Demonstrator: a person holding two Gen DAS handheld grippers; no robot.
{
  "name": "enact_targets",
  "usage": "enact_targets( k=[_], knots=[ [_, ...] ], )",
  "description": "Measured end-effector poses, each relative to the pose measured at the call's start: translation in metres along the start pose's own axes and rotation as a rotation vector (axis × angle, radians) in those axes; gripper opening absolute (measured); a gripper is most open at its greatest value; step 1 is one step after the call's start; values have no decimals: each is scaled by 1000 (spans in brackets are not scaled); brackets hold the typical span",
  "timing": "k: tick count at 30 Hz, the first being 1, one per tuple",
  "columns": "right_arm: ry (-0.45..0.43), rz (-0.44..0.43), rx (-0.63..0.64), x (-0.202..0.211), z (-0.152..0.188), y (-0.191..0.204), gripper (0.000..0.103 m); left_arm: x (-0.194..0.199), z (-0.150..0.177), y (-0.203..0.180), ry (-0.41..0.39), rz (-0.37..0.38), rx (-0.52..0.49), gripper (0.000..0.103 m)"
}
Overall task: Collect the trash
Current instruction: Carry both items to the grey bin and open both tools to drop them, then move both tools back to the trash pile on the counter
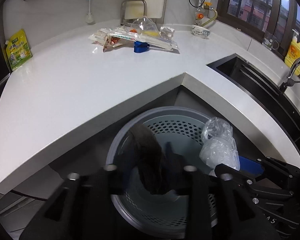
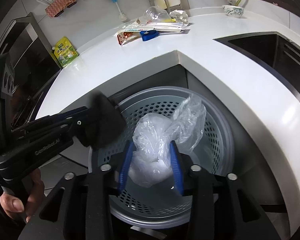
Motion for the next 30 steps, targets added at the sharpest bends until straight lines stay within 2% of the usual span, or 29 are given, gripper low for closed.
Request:
enact_targets(
  k=[1,2,5,30],
  knots=[
    [-13,-2,-6,3,-2,-1,54,3,-1,2,-14,-4,5,73],
    [-19,-2,-8,4,-3,-2,54,6,-3,3,-33,-8,10,78],
    [-35,6,-6,9,-6,-4,54,10,-6,6,-57,-25,10,78],
    [-31,9,-26,4,-6,-8,54,-1,-8,18,-15,-67,37,78]
  ],
)
Point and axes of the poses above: each gripper's, at about its wrist camera, not at the fingertips, and x roughly against the way its jaws point, y to its left, z to its underside, the point moved 9 cm from there along -x, roughly the way its jaws point, and after that the axes turned 10 degrees about -z, right-handed, at the moved point
